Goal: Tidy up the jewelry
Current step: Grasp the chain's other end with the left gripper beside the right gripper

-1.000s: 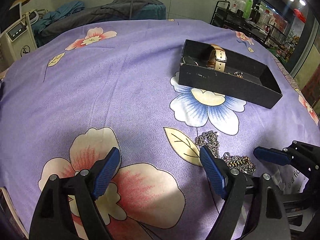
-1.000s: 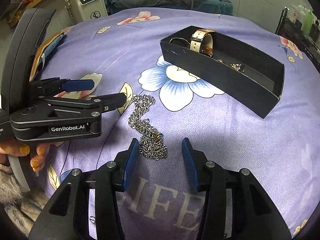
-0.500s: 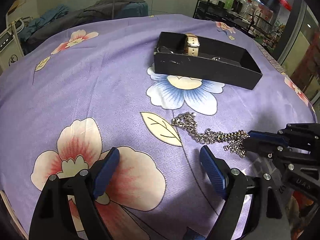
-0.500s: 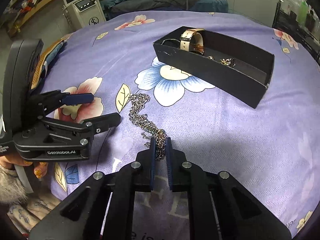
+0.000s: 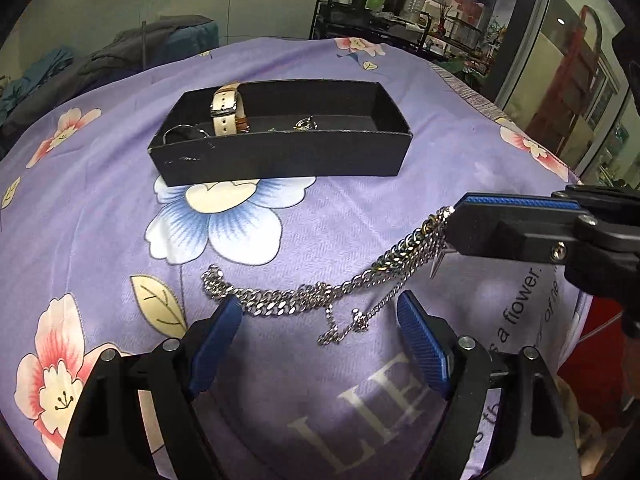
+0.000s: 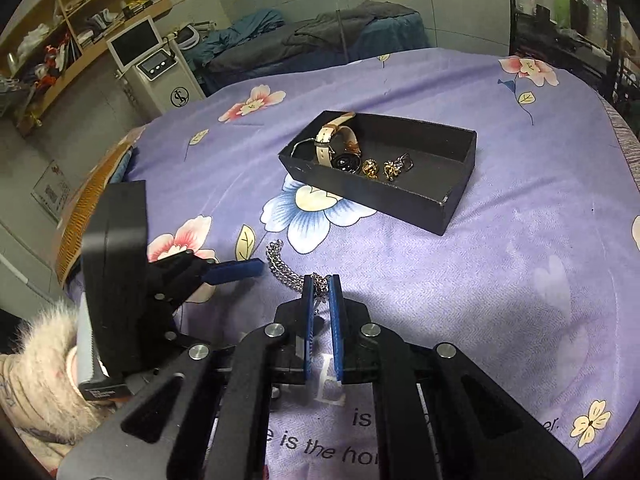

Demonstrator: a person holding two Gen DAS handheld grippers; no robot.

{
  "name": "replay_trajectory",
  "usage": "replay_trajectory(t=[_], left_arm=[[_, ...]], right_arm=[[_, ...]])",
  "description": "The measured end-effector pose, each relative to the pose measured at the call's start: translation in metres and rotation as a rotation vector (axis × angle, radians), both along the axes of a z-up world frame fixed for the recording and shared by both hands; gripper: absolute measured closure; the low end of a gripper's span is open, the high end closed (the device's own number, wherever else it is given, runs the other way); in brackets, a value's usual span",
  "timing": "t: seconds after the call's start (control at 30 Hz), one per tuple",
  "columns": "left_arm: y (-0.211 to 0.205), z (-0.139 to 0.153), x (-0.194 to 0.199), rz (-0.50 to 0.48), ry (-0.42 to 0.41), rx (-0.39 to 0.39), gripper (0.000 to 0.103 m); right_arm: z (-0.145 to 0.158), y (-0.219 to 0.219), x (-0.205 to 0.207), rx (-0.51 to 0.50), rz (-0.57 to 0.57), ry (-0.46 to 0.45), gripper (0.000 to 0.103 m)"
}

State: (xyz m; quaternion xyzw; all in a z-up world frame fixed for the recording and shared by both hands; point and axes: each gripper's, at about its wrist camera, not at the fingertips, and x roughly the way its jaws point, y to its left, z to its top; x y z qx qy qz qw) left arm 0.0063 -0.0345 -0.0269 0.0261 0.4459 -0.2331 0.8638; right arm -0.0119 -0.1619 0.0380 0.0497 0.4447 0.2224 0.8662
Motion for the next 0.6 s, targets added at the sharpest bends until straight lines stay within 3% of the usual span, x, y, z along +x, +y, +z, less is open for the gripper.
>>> replay_trajectory(t=[0.17, 0.23, 0.3, 0.6], left_arm=[[-0.005, -0.001, 0.013, 0.049, 0.023, -0.039, 0.064], [-0.002, -0.001, 0.015, 0.064, 0.031, -0.039, 0.084], [0.004, 0.000, 0.016, 0.081, 0.045, -0.044, 0.095], [0.032, 0.020, 0.011, 0.141, 0.019, -0.080, 0.095]], right_arm=[[0.004, 0.004, -0.004, 0.004, 0.005, -0.010, 0.095], [0.004, 0.007, -0.006, 0.004, 0.013, -0.006, 0.095], [0.002, 0.009, -0.009, -0.001, 0.022, -0.004, 0.095], [-0.001, 0.018, -0.011, 0.006, 0.044, 0.003, 0.095]])
